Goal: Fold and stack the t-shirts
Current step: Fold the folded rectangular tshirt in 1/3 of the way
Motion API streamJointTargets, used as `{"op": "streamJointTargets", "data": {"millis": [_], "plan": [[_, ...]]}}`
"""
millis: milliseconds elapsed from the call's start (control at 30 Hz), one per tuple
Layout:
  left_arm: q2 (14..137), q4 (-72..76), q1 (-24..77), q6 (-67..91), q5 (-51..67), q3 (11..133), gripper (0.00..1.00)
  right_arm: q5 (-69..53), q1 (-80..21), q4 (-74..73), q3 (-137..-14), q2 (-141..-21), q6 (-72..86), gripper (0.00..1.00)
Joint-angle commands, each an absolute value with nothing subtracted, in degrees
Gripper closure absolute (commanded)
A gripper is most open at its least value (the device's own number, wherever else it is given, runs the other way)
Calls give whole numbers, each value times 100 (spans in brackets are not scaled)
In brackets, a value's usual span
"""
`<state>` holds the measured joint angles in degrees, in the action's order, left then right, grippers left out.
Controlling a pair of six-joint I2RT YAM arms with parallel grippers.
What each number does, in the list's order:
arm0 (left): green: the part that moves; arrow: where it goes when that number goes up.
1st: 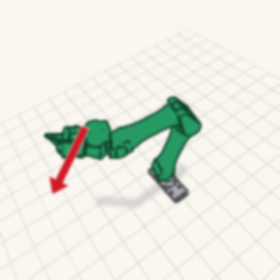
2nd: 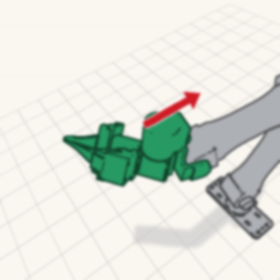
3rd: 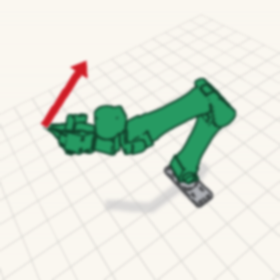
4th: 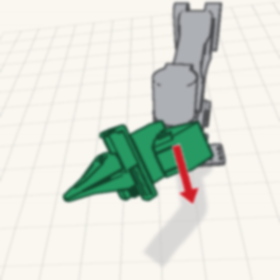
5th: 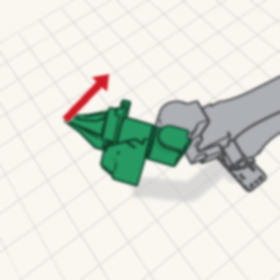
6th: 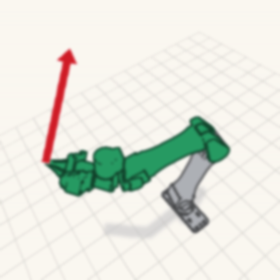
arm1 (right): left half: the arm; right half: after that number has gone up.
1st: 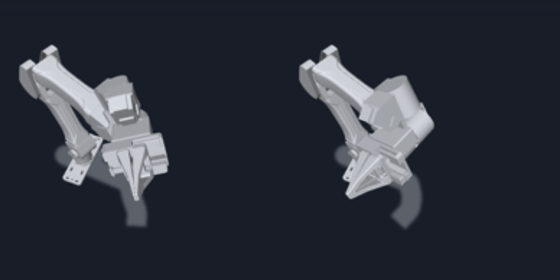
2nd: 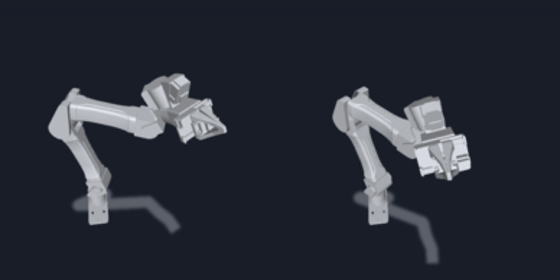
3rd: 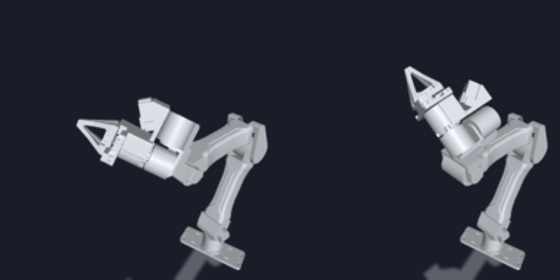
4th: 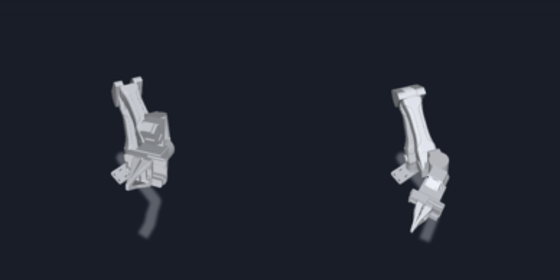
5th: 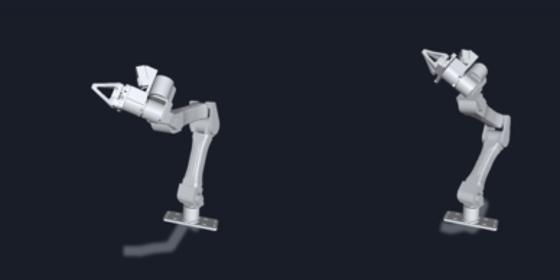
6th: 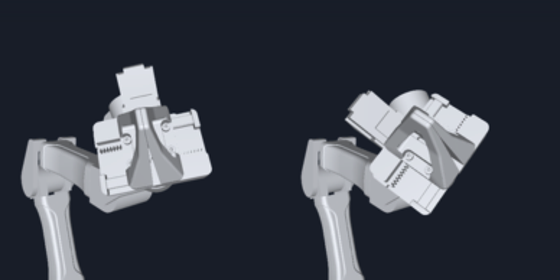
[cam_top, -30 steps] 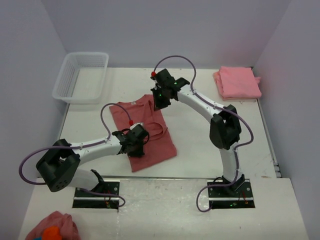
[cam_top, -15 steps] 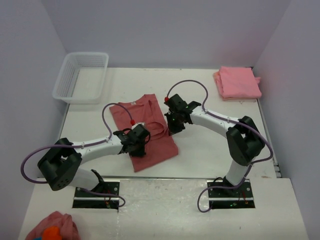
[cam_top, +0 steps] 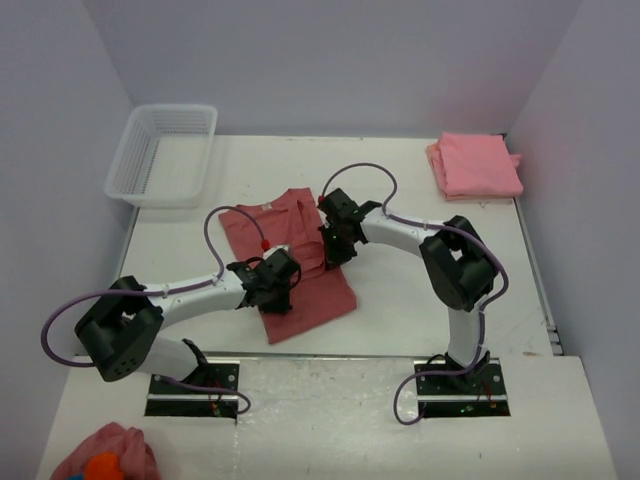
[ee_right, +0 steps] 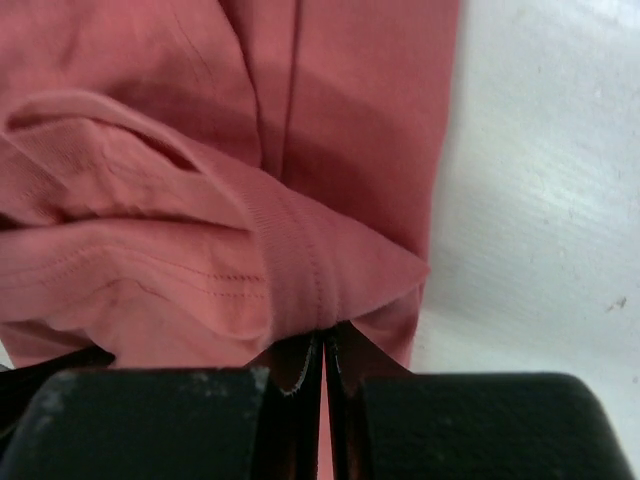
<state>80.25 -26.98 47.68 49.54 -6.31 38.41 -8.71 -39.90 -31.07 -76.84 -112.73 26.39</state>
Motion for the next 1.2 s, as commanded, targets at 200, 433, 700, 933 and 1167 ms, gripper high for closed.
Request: {"op": "streamJointTargets", "data": {"millis": [200, 433, 700, 933, 1167], "plan": [[8569, -2795, 5018, 5159, -431, 3516, 100, -967, -3938, -3155, -9076, -11908, 2540, 100], [8604, -2795, 5080, 5159, -413, 3516, 100, -871, -3604, -3944, -10975, -12813, 2338, 100], [8307, -3111, 5141, 5168, -720, 3814, 100, -790, -3507, -4386, -10569, -11700, 2118, 100], [8033, -4103, 5370, 5195, -1388, 5016, 100, -1161, -3656, -3323, -7904, -10240, 2399, 100], [8015, -4368, 5432, 5080, -1468, 5721, 100, -1221, -4043, -2769, -6549, -9695, 2715, 100]]}}
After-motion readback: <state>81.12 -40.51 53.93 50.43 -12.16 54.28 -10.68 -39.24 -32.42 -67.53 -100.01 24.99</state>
